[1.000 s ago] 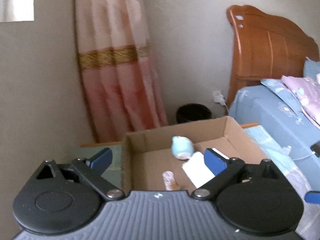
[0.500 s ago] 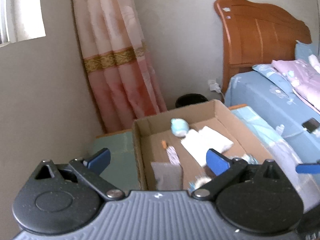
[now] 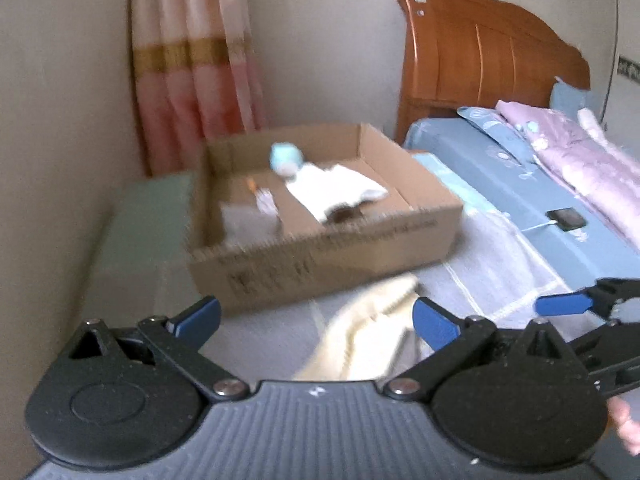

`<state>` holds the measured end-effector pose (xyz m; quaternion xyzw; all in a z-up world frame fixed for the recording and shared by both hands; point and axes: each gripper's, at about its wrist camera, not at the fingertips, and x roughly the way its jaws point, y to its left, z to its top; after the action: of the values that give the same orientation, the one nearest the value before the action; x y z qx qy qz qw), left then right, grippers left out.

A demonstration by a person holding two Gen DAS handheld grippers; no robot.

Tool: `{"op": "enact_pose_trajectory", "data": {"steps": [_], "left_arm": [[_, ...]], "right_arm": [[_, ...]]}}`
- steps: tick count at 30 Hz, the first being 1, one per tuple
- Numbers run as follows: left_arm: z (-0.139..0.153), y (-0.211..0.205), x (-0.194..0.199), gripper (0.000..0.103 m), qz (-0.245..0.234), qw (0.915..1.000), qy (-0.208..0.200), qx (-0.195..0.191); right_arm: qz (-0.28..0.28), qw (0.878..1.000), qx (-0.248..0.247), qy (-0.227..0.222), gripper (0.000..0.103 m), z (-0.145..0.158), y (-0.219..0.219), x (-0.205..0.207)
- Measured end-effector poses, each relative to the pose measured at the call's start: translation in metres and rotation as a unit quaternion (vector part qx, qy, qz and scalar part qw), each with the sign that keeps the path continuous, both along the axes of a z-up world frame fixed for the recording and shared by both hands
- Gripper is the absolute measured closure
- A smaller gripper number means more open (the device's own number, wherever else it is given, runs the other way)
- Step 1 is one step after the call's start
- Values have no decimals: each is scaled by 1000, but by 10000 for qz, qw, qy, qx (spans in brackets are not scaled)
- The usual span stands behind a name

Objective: Organize soft objects
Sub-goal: 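Withdraw both tools and move the left tool to the yellow cloth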

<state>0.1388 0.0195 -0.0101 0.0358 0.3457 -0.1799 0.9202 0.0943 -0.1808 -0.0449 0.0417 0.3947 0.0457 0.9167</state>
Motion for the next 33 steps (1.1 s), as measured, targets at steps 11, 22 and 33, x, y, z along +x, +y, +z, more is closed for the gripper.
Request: {"op": "enact_pose_trajectory", "data": {"steps": [11, 22, 33], "left_arm": [[-38, -20, 13, 21, -381, 9985, 376, -87], [-61, -18, 35, 45, -326, 9962, 703, -398], [-51, -20, 26, 84, -346, 9960, 612, -559]], "right_arm": [[61, 9996, 160, 208, 0, -12, -4, 1], [0, 9991, 334, 262, 0, -18, -10, 7], [33, 9991, 290, 316, 0, -21, -6, 9]]}}
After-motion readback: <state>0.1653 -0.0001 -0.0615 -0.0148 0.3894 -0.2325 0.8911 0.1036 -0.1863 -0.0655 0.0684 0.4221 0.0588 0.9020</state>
